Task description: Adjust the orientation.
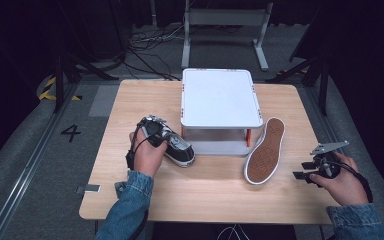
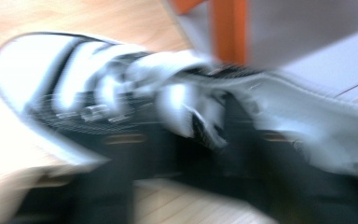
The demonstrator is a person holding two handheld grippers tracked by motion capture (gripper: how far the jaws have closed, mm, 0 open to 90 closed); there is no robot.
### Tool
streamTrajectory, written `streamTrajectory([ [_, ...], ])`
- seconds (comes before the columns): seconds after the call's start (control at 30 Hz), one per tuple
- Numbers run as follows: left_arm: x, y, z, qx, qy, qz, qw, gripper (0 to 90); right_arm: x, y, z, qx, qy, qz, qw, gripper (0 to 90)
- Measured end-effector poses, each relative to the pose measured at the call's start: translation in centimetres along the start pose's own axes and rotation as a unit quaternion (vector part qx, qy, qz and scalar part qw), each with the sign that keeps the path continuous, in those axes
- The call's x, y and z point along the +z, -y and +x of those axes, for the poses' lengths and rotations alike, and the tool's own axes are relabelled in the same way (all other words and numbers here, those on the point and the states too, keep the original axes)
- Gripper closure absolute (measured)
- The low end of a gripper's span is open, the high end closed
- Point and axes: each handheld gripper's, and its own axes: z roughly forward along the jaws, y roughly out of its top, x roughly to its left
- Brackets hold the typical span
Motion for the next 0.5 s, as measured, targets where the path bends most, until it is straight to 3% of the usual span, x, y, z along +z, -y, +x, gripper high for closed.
streamTrajectory([
  [0.07,-0.5,0.4,0.4,-0.006,0.02,0.01,0.9997,82.6,0.1,-0.1,0.0,-0.001,-0.003,0.002,1.0,45.7],
  [0.13,-0.8,0.7,0.3,-0.006,0.026,0.018,0.9995,84.5,0.3,-0.3,0.0,-0.005,-0.004,0.001,1.0,45.6],
  [0.2,-1.3,0.8,0.0,0.011,0.007,0.025,0.9996,85.7,0.5,-0.6,0.1,-0.007,-0.006,0.002,1.0,45.7],
  [0.3,-2.6,1.2,0.1,0.025,-0.005,0.044,0.9987,85.9,0.8,-1.2,0.3,-0.018,-0.011,0.001,0.9998,45.6],
  [0.5,-5.3,2.9,0.2,0.034,0.011,0.081,0.9961,86.1,1.3,-1.9,0.3,-0.025,-0.015,0.004,0.9996,45.6],
])
